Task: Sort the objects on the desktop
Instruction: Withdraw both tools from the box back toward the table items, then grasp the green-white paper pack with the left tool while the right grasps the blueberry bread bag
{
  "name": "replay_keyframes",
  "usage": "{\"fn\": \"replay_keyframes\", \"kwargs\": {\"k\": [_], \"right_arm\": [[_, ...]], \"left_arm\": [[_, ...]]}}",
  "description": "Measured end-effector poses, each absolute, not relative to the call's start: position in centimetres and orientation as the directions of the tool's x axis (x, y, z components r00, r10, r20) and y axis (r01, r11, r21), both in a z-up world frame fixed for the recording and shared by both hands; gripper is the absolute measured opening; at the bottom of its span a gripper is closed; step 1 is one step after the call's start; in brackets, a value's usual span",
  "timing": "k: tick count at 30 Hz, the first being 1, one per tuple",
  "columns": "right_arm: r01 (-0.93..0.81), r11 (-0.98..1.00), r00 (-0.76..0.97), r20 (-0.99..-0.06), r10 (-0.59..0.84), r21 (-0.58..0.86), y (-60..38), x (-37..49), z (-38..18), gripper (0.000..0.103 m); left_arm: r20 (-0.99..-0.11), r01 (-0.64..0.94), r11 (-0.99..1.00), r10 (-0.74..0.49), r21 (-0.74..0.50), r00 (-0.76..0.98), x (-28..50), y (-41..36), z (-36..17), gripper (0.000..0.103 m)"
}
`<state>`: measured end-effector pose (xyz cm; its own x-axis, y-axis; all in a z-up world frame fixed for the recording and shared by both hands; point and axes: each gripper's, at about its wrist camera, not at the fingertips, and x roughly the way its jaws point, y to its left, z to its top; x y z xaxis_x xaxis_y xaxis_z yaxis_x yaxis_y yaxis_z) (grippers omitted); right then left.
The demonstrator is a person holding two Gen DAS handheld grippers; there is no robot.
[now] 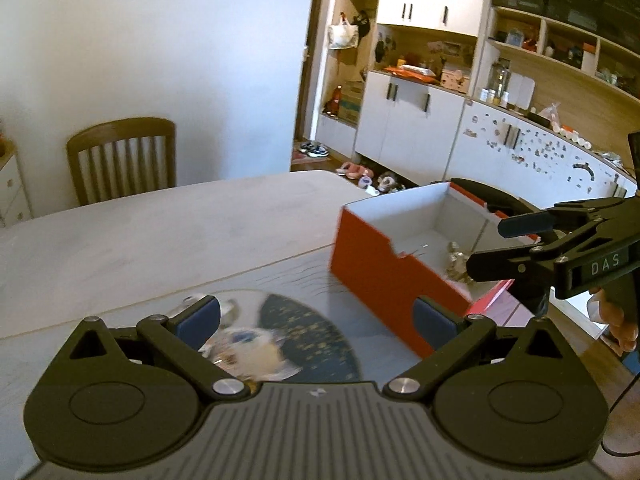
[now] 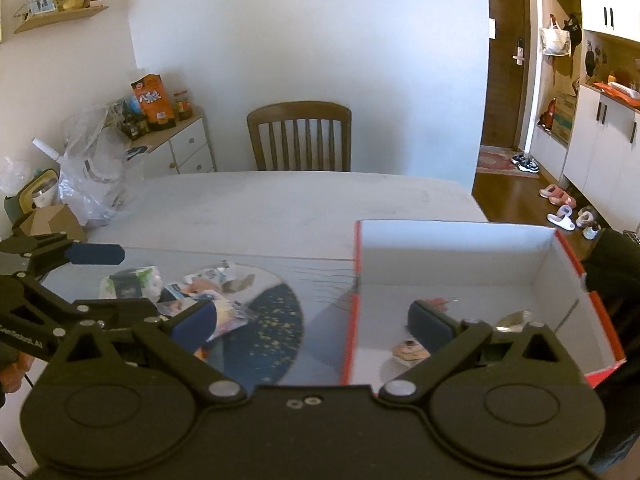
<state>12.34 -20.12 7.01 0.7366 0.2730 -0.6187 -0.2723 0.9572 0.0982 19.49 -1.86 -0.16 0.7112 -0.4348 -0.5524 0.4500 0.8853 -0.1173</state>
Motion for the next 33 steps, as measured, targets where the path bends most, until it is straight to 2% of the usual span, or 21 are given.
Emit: {"fn": "replay_keyframes", "kwargs": {"k": [7, 18, 33], "right_arm": [[-0.248, 0.963, 0.739, -0.623, 0.258, 0.105, -16.3, 12.7, 6.5, 0.102], [-0.196, 0.976, 0.728, -0.652, 0.212, 0.098, -11.0, 14.5, 4.8, 0.102], [-0.162, 0.985, 0.685, -0.711, 0.157, 0.062, -6.4, 17.9, 2.0, 0.102]], "left_arm": [[-0.555, 0.416, 0.904, -0.398, -0.101, 0.730, 19.4, 3.2, -0.8, 0.103], [-0.605, 0.388, 0.920, -0.337, -0.051, 0.721, 20.3, 9.8, -4.0, 0.103], [-0.637, 0.378, 0.926, -0.297, -0.009, 0.711, 24.2, 13.3, -7.0, 0.103]]}}
